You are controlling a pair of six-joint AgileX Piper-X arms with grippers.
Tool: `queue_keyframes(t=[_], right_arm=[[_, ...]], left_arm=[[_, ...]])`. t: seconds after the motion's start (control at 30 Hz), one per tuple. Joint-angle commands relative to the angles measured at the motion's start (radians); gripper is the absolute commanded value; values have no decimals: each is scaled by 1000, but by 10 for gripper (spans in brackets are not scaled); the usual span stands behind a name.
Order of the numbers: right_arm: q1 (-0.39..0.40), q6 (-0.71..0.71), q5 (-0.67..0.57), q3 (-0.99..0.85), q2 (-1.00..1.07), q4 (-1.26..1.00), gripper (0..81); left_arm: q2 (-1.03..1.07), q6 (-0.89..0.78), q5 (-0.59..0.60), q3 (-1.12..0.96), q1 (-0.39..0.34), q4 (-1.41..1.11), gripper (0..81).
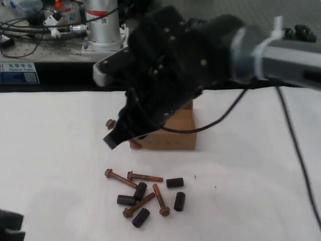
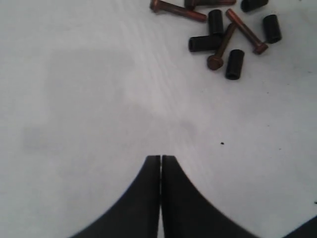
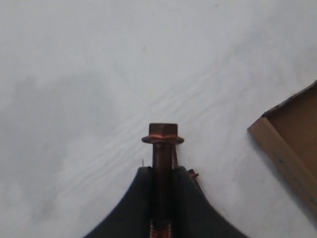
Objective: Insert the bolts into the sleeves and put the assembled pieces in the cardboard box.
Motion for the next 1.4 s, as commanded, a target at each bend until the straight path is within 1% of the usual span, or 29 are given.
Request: queue_keyframes(t=[0.0,0.07,0.13,0.23,0.33,0.53,0.6,0.67,0.77,0.83,0.87,0.9,1.0,1.1,1.27,1.37], right_arm=[[-7,16,-7,61,-72,-41,37],[-10,43,5,142,-140,-86,37],[-16,85,56,239,-223,-144,37],[-33,152,82,380,-348,-227,37],[-55,211,110,491,-486,-281,37],[-68,233,106,662,-753,-351,37],[-68,266,125,702,-848,-354,37],[-68,307,156,733,-940,-355,37],[-68,334,194,768,-1051,-352,37],[-68,335,213,784,-1108,-343,37],[-68,335,221,789,-1134,-333,37],[-68,335,225,793,-1153,-322,37],[-68,337,235,795,-1205,-269,37],[-68,338,235,795,-1234,-211,37],[-68,338,235,795,-1254,-144,37],[-68,338,235,795,-1254,-134,37]], left_arm=[[92,51,52,-51,-24,15,6],[157,90,64,-82,-45,17,6],[218,147,81,-117,-74,20,6],[292,165,50,-165,-121,22,6],[358,207,45,-211,-169,12,6],[518,356,-27,-333,-278,12,6],[575,391,-63,-373,-309,12,3],[636,433,-113,-415,-332,12,57],[740,479,-213,-493,-362,12,214],[795,497,-239,-540,-375,15,314],[830,505,-250,-565,-382,15,327],[854,518,-261,-589,-388,15,325],[927,555,-322,-646,-405,20,277],[986,590,-322,-688,-416,49,233],[1044,691,-360,-696,-418,53,231],[1062,724,-333,-696,-418,53,231]])
